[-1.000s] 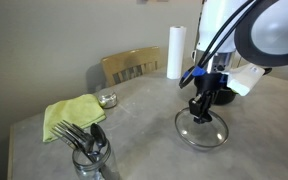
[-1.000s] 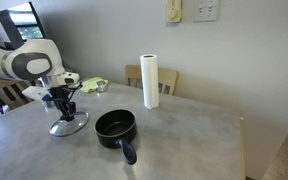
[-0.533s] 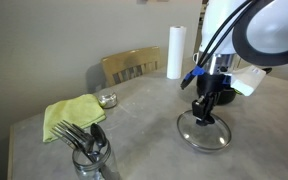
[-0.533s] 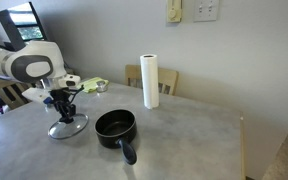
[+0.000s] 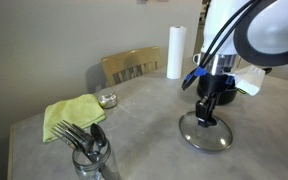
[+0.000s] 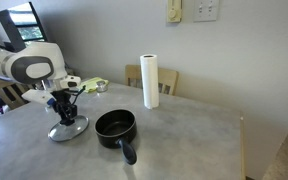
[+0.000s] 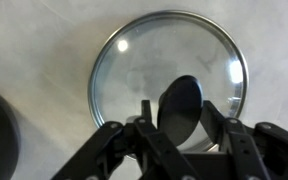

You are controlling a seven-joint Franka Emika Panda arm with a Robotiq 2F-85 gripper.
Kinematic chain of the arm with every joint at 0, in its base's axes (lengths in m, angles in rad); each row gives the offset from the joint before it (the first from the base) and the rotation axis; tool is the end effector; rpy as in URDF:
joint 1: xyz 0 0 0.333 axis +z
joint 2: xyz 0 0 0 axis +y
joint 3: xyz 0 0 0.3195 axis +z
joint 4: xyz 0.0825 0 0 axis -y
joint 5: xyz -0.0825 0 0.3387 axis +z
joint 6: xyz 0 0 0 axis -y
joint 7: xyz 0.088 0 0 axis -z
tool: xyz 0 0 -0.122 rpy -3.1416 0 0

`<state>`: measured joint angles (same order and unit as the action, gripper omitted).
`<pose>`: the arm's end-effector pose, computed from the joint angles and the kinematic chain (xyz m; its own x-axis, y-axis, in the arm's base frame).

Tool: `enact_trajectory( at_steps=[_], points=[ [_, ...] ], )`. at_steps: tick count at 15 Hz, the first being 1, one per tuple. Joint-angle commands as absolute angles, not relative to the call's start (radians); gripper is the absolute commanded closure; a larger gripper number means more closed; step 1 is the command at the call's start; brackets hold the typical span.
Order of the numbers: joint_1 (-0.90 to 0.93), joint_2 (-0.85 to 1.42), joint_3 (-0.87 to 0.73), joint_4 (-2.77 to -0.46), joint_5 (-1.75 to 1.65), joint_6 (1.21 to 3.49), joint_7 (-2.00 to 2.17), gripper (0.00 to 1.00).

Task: Remove the lid off the black pot and place it on the table.

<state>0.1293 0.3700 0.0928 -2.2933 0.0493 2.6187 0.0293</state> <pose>0.4918 0.1112 0.2133 0.9884 0.1446 -0.0467 0.1420 -0.9883 -0.0549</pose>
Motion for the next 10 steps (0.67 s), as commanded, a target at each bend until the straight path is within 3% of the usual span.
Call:
enact_trajectory(
  at_steps=[1,3,10],
  points=[
    [0.093,0.338,0.118,-2.311,0.066,2.596,-0.038,0.16],
    [0.092,0.320,0.118,-2.315,0.057,2.591,-0.056,0.00],
    [0.093,0.125,0.116,-2.283,0.061,2.314,-0.125,0.00]
  ],
)
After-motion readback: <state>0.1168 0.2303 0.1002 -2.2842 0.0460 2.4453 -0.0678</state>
